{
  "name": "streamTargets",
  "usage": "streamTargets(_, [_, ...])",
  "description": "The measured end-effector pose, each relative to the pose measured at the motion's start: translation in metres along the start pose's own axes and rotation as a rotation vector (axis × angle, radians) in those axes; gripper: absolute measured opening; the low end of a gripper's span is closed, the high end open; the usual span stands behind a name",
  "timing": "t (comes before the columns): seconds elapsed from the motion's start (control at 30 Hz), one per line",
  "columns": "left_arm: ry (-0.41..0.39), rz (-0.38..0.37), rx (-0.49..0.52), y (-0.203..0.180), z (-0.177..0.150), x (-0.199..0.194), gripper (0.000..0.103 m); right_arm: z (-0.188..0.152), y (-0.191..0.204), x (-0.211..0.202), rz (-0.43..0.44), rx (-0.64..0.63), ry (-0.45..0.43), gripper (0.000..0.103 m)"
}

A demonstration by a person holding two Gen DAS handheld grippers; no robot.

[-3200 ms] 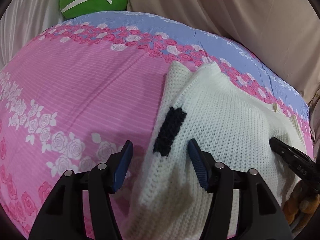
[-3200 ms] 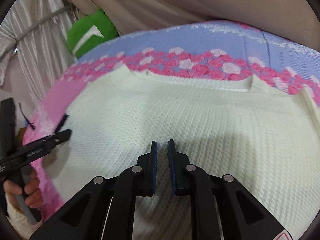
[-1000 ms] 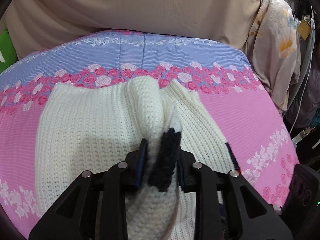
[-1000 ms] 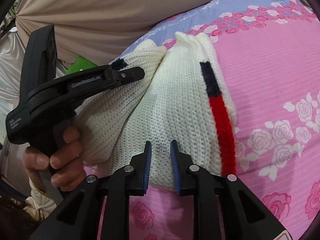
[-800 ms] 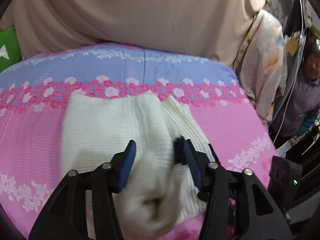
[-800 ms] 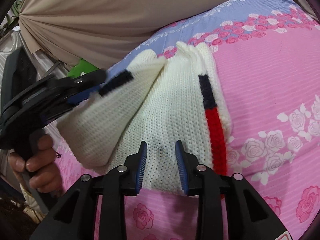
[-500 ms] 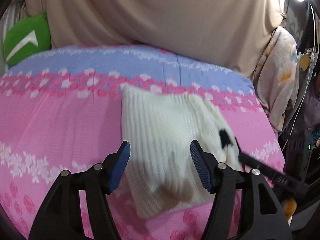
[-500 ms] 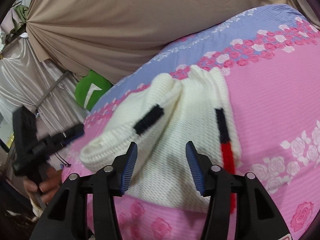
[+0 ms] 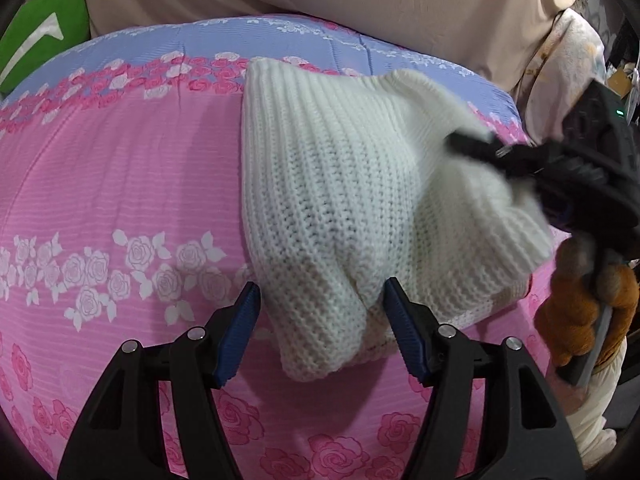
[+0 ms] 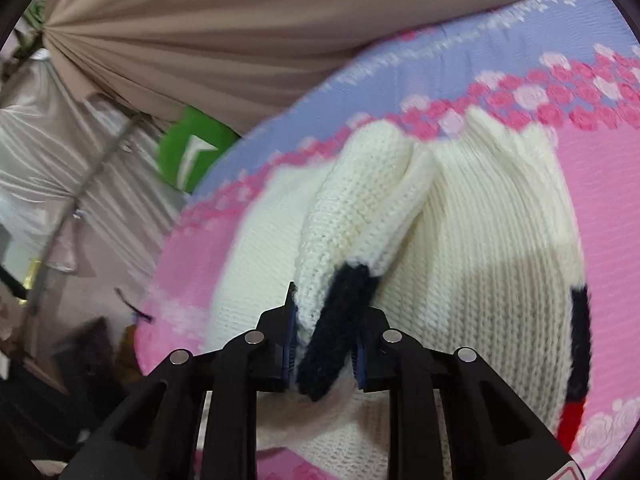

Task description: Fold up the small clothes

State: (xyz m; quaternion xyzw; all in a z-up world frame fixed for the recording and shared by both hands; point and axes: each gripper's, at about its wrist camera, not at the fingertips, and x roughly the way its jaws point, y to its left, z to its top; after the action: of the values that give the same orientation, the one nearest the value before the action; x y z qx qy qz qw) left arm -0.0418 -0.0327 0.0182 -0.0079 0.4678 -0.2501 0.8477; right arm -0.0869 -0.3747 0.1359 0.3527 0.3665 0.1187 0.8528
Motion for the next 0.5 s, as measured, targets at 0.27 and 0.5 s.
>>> streamTargets(0.27, [0.029, -0.040, 0.008, -0.008, 0.005, 0.014, 0.064, -0.013, -0.089, -0.037, -0.173, 0.185, -0.057, 0.015])
streamTargets(0.5, [-0.038, -0.038, 0.016, -0.015, 0.014, -0.011, 0.063, -0.032, -0.015, -0.092, -0.140, -0.008, -0.149, 0.058])
